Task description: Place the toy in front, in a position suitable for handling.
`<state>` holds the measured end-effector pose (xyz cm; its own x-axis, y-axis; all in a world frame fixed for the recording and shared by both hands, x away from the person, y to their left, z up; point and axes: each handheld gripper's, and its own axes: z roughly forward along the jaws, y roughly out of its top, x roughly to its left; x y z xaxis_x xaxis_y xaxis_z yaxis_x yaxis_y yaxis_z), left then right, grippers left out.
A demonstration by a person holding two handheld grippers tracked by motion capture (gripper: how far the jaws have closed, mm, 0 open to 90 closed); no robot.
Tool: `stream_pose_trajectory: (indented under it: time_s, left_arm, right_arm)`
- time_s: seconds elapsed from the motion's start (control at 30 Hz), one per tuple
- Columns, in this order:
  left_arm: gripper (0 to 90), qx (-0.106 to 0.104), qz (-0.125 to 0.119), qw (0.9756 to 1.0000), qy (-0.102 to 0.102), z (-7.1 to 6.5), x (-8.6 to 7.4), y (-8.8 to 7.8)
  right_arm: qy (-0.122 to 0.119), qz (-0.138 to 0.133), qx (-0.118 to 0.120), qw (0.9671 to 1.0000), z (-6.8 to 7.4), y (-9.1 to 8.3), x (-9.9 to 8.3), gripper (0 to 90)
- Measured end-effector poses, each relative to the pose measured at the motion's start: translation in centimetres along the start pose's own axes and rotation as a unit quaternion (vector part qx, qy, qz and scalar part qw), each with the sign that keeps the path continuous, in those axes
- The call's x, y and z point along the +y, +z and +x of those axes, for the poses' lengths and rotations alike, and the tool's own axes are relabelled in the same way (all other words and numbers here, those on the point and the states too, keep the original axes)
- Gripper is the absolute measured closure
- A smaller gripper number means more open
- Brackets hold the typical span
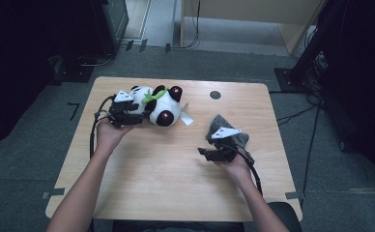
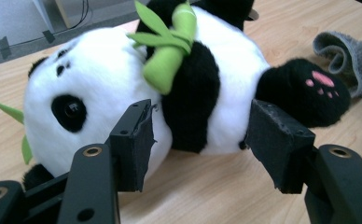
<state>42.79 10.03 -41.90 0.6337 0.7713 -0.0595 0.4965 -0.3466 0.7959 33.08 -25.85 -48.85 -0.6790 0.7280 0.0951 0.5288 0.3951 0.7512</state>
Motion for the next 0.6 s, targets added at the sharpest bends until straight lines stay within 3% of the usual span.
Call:
stream_pose_trajectory:
  time_s: [0.23, 0.37, 0.5, 0.6]
  left_arm:
    - [41.0, 0.013, -0.001, 0.9997, 0.020, 0.3, 1.6, 0.8]
    - [41.0, 0.011, 0.004, 0.9998, 0.017, 0.9, 2.1, 1.5]
    - [48.8, 0.009, 0.010, 0.9998, 0.015, 1.0, 2.0, 2.3]
    - [55.6, -0.004, 0.012, 0.9999, 0.009, 1.2, 1.8, 2.8]
  right_arm:
    - [-0.006, 0.001, 0.007, 1.0000, -0.1, -0.1, 0.0, 44.3]
    - [-0.007, -0.009, 0.003, 0.9999, -0.2, -0.4, 0.0, 45.9]
    - [-0.011, -0.019, -0.004, 0.9997, -0.2, -0.8, 0.1, 46.8]
    - [-0.013, -0.031, -0.012, 0.9994, -0.3, -1.2, 0.2, 47.5]
